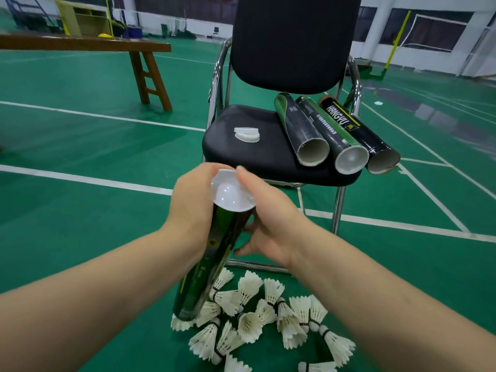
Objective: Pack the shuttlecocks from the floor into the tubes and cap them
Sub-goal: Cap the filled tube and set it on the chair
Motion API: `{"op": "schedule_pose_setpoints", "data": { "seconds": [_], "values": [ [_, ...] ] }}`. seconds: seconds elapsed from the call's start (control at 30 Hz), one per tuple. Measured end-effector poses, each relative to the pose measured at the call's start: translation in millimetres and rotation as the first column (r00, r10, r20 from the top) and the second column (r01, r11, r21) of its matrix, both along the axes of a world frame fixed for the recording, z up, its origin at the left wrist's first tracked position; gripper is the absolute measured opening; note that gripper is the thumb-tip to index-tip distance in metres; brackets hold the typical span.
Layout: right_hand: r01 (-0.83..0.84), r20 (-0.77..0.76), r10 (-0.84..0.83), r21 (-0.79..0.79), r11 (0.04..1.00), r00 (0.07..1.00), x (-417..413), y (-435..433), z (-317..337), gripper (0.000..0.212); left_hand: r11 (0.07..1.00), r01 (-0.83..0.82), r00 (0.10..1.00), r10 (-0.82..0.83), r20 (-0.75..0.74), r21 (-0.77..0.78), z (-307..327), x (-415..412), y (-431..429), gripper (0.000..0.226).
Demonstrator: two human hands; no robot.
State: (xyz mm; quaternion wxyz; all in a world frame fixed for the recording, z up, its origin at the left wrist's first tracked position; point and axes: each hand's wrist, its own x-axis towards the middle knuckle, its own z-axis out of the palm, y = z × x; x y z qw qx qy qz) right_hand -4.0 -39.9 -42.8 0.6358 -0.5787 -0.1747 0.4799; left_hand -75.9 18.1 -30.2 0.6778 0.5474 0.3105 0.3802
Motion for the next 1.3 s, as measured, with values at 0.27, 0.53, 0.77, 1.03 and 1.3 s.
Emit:
{"op": "schedule_pose_setpoints", "data": {
  "seconds": [0.27,0.53,0.77,1.03,1.3],
  "values": [
    [-0.379,0.211,0.399,-0.129,0.916,0.892,13,-18,29,0.025,0.964,0.043,0.998,-0.028,-0.059,0.261,12,-11,0,0.029],
    [-0.439,0.355,0.389,0.071,0.896,0.850,18,-42,34,0.029,0.810,0.180,0.982,-0.113,-0.153,0.558,25,-16,-16,0.028],
    [-0.388,0.451,0.247,0.250,0.887,0.857,31,-56,37,0.065,0.295,0.291,0.937,0.102,-0.333,0.910,43,-17,-28,0.047],
    [-0.214,0.697,-0.078,0.323,0.922,0.713,49,-74,56,0.067,0.170,0.154,0.986,0.033,-0.161,0.973,53,5,-34,0.040],
    [-0.077,0.930,-0.232,0.264,0.962,0.286,82,-89,64,0.074,0.367,0.309,0.944,-0.008,-0.329,0.877,46,43,-39,0.056]
  ]
}}
